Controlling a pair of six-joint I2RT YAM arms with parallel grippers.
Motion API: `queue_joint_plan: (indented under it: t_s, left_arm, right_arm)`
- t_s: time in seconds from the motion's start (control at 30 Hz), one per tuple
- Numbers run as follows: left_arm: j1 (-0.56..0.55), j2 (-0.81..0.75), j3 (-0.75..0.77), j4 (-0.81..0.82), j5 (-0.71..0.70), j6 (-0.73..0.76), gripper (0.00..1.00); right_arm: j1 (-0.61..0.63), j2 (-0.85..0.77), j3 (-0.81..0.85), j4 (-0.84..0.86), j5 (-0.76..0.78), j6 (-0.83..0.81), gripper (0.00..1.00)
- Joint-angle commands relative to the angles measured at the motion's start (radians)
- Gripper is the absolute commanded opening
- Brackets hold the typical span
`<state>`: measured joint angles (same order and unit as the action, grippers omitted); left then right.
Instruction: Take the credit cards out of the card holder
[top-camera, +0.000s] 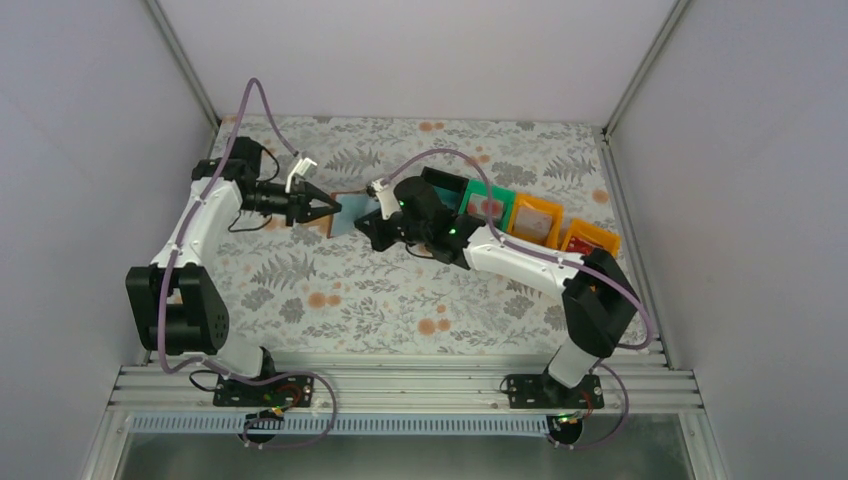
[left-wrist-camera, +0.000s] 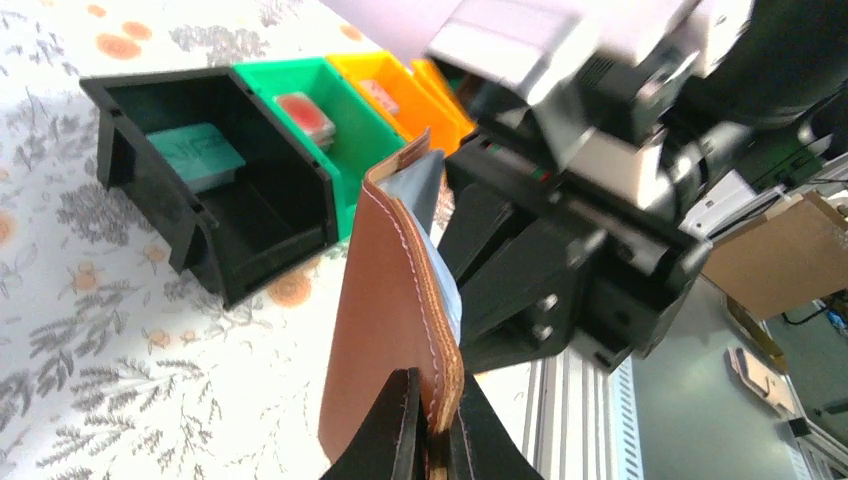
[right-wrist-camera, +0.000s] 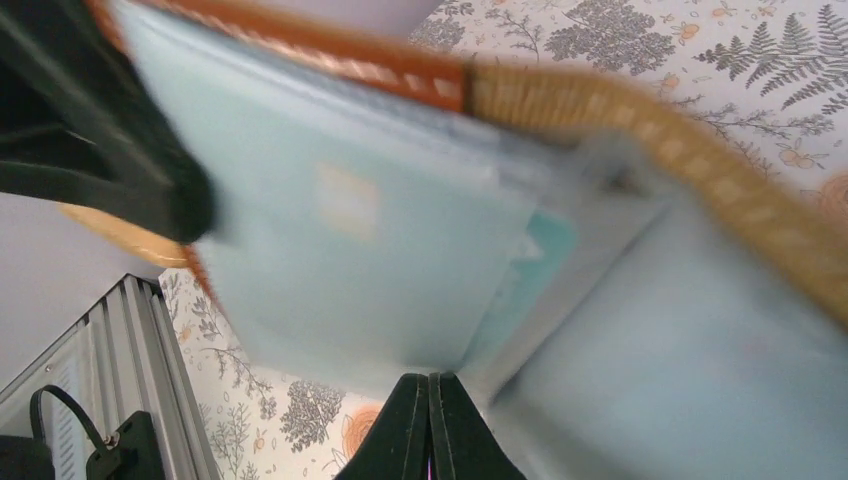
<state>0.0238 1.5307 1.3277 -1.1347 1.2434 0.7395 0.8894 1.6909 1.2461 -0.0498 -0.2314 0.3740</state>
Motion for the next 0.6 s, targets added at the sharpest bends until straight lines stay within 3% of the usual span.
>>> queue_joint_plan:
  t_s: [0.0,0.07,0.17,0.3,0.43,0.5,0.57]
  left_arm:
    - [-0.018,-0.001,-0.073,0.106,-0.037,-0.081,0.02]
    - [-0.018,-0.007,-0.116,0.206,-0.147,-0.186,0.02]
    - [-0.018,-0.014,-0.145,0.23,-0.226,-0.191,0.02]
    - [-0.018,-0.026,-0.1,0.118,-0.141,-0.067,0.03]
    - [-0.018,-0.023,-0.024,-0.023,-0.074,0.052,0.02]
    - [-0.019,-0.028,-0.004,-0.083,-0.05,0.094,0.02]
    - [-0.021,-0.035,0.007,-0.102,-0.037,0.105,0.02]
  right_arm:
    - [-0.021,-0.069,-0.039,0.031,0.017,-0.045,0.04]
    - [-0.025,-0.053,-0.043,-0.025,0.011,-0.059,0.1]
    - [-0.026,-0.066,-0.079,-0.047,-0.001,-0.079,0.25]
    - [-0.068,-0.187,-0.196,0.016,-0.042,-0.102,0.44]
    - [-0.173,-0.288,-0.299,0.055,-0.134,-0.116,0.69]
    - [-0.227,-0.326,-0.339,0.066,-0.156,-0.118,0.93]
    - [-0.252,-0.339,-0.353,0.093,-0.213,-0.12,0.99]
